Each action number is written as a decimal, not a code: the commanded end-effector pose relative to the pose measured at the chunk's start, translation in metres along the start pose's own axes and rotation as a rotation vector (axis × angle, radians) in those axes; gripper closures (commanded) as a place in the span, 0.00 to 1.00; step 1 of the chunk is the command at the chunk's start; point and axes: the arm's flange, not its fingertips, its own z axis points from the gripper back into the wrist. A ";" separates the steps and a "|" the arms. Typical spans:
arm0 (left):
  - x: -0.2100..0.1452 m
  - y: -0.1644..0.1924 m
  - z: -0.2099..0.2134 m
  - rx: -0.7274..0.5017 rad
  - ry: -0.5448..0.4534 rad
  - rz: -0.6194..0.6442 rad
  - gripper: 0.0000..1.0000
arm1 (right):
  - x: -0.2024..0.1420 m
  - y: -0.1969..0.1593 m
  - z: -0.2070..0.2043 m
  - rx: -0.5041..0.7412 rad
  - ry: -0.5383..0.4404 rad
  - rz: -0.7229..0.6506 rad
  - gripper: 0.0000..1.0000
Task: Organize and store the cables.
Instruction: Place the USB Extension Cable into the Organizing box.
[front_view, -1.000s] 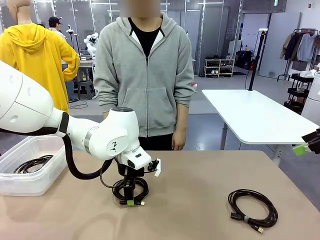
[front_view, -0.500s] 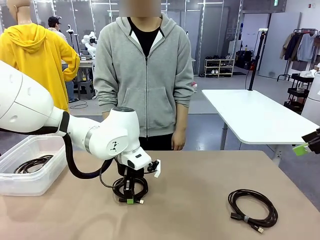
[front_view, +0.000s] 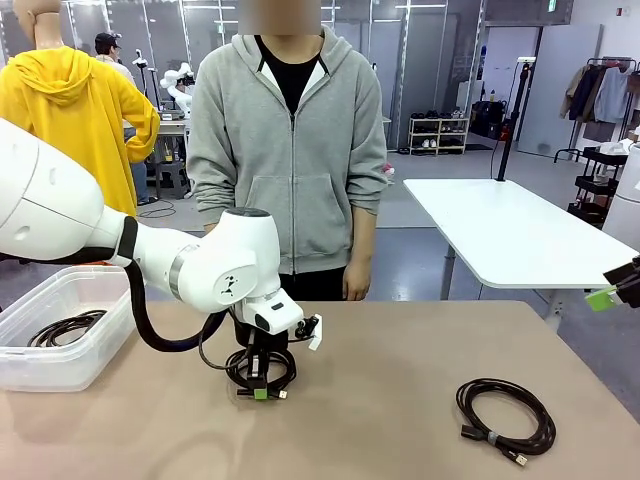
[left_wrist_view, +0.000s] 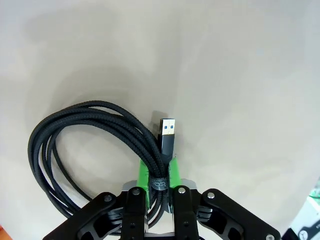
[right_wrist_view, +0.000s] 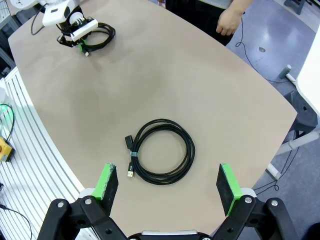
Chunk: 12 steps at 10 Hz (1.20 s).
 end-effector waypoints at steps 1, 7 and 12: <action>-0.003 -0.015 0.036 0.048 0.047 0.014 1.00 | 0.001 0.000 -0.002 -0.011 0.016 -0.007 0.00; 0.010 -0.034 0.106 0.171 0.048 -0.033 1.00 | 0.001 0.000 -0.002 -0.011 0.016 -0.007 0.00; 0.010 -0.034 0.106 0.171 0.048 -0.033 1.00 | 0.001 0.000 -0.002 -0.011 0.016 -0.007 0.00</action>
